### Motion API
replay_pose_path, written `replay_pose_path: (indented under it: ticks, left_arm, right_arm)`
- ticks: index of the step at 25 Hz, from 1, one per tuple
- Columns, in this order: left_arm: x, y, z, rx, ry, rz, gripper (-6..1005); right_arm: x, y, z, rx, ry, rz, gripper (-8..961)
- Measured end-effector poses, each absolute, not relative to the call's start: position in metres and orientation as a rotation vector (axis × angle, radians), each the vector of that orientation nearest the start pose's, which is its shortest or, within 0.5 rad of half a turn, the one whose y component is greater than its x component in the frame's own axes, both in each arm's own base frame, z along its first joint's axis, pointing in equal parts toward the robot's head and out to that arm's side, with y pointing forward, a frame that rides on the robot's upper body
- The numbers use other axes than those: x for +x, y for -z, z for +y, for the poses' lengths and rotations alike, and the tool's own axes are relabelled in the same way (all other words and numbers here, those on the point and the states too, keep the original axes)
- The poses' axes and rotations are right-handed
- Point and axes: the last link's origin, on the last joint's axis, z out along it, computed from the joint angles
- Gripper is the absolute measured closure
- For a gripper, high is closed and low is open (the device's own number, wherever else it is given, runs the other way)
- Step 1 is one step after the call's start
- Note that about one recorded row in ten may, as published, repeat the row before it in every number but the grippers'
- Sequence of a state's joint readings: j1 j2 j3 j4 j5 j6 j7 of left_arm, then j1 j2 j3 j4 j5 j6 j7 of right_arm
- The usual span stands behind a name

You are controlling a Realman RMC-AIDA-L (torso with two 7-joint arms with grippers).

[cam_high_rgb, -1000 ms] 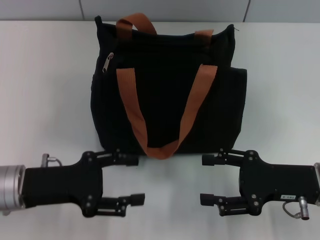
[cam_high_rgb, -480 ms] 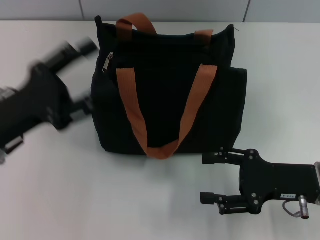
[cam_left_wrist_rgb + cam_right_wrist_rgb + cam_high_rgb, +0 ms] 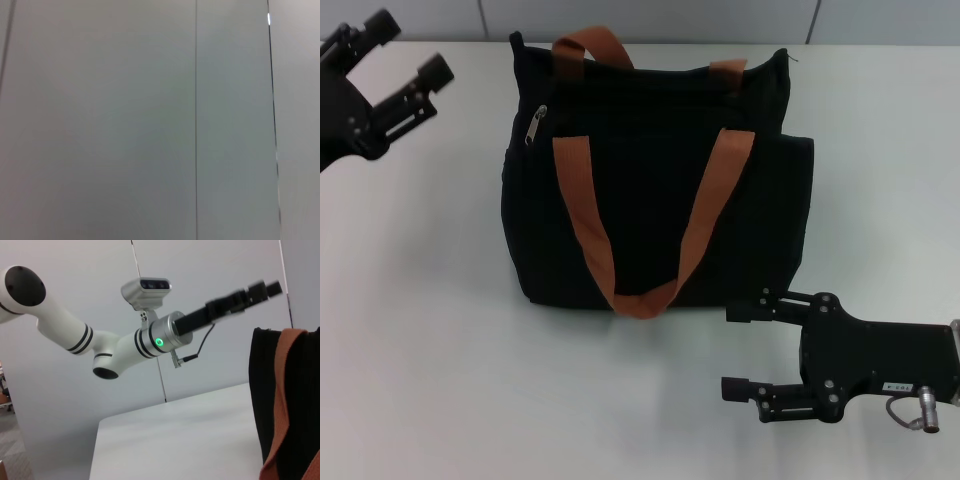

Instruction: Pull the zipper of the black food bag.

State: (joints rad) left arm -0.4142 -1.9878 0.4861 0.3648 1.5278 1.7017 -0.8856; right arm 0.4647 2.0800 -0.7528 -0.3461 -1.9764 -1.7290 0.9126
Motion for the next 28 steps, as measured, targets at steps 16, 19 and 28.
replay_pose_path:
  ticks: [16, 19, 28]
  left_arm:
    - [-0.295, -0.034, 0.335, -2.467, 0.731, -0.245, 170]
    - [-0.295, -0.032, 0.34, -2.452, 0.69, -0.209, 170]
    - [-0.285, -0.024, 0.353, -2.413, 0.648, -0.11, 217]
  right_arm:
    - [0.27, 0.047, 0.254, -2.88, -0.974, 0.338, 144]
    - [0.27, 0.047, 0.254, -2.88, -0.975, 0.339, 144]
    - [0.269, 0.047, 0.257, -2.881, -0.975, 0.331, 143]
